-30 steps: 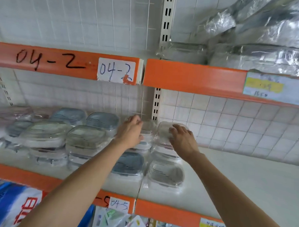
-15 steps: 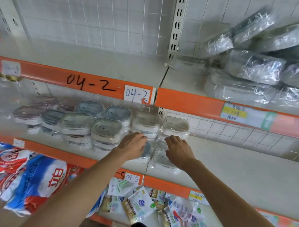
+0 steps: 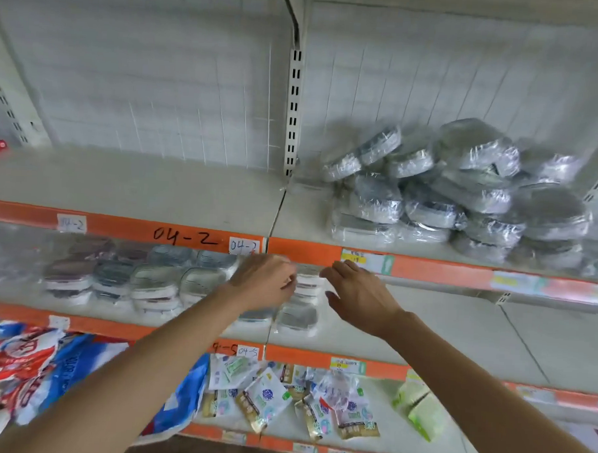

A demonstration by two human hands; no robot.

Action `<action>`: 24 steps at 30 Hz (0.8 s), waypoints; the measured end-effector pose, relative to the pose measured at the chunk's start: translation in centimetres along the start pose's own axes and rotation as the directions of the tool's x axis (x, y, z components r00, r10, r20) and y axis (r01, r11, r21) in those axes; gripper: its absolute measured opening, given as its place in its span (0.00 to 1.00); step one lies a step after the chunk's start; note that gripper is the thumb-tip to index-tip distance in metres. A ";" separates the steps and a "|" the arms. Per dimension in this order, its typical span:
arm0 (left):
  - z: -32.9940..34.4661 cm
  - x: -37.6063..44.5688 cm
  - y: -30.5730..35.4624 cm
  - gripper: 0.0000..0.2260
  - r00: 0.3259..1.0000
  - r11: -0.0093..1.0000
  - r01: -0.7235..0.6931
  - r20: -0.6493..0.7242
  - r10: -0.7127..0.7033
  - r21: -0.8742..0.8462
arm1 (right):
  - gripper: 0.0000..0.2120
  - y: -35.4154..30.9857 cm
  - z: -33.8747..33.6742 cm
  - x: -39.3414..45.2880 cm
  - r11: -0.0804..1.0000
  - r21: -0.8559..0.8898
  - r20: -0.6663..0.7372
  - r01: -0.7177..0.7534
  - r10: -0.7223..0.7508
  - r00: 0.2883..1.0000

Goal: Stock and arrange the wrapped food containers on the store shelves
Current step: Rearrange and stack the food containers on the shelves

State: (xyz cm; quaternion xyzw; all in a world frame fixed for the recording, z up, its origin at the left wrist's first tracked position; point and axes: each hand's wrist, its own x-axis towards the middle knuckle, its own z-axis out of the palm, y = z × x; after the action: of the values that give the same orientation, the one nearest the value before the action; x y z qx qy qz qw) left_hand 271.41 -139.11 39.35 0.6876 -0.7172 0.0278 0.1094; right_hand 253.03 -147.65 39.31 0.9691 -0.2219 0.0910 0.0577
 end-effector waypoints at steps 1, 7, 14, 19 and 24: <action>-1.1 0.7 0.2 0.07 0.998 1.000 -0.002 -0.055 0.001 -0.015 | 0.16 0.6 -1.2 0.1 1.000 -0.003 -0.024 -0.021 0.021 0.999; -4.3 7.4 1.0 0.08 0.991 0.999 -0.039 -0.124 0.039 0.005 | 0.16 6.1 -5.3 1.7 0.992 -0.034 -0.130 -0.118 0.112 0.985; -9.4 19.9 0.7 0.09 0.969 0.998 -0.005 -0.248 -0.010 -0.063 | 0.15 14.8 -9.2 6.4 0.967 -0.097 -0.249 -0.236 0.206 0.946; -6.9 22.5 0.1 0.17 0.988 1.000 0.021 -0.155 -0.021 -0.003 | 0.19 18.2 -9.1 9.9 0.963 -0.106 -0.252 -0.249 0.216 0.943; -6.1 24.6 -2.8 0.24 0.987 0.997 0.078 -0.139 -0.080 -0.022 | 0.29 19.4 -8.4 14.5 0.952 -0.131 -0.226 -0.276 0.242 0.943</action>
State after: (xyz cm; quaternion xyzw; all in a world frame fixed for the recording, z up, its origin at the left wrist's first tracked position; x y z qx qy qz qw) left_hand 274.16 -162.19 49.81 0.7108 -0.6803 0.0653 0.1660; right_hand 256.04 -169.85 51.84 0.9087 -0.3472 0.1802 0.1459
